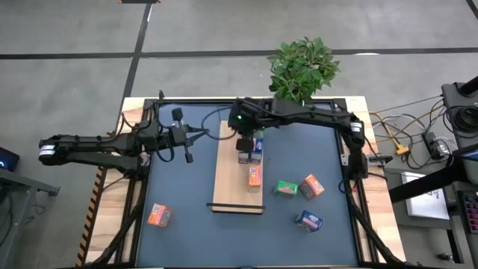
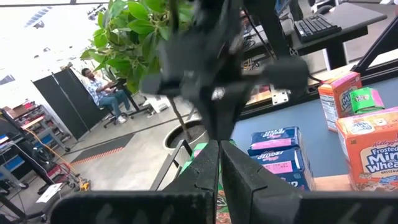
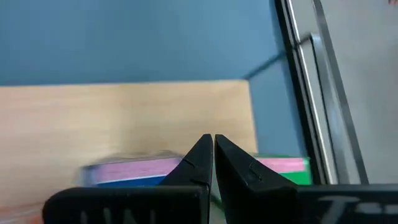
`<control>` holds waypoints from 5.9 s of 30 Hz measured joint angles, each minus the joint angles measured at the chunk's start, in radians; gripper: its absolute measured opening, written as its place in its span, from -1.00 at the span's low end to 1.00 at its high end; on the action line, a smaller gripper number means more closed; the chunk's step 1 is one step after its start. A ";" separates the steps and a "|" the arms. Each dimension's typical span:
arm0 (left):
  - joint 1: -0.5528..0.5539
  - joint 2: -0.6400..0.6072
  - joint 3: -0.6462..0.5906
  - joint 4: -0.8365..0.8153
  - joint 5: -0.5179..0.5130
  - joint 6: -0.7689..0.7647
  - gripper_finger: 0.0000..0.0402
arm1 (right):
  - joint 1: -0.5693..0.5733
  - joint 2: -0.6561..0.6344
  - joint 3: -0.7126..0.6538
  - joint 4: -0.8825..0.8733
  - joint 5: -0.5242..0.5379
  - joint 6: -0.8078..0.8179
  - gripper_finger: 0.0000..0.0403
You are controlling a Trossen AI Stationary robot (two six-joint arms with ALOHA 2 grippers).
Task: Stack cereal on shelf
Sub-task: Put the green cereal box on the shelf aligned with the other green cereal box
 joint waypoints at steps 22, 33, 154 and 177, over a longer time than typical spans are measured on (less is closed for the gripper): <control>0.000 0.002 0.000 0.006 0.003 -0.059 -1.00 | 0.517 -0.105 -0.221 -0.102 -0.026 0.454 -0.96; -0.001 0.002 0.000 -0.031 0.004 -0.116 -1.00 | 0.679 -0.248 -0.445 -0.073 0.055 0.784 -0.96; -0.001 0.003 0.000 -0.032 0.002 -0.150 -1.00 | 0.712 -0.459 -0.592 -0.231 0.298 1.065 -0.45; -0.001 -0.026 0.000 -0.032 0.002 -0.132 -1.00 | 0.586 -0.430 -0.280 0.067 0.509 0.660 -0.46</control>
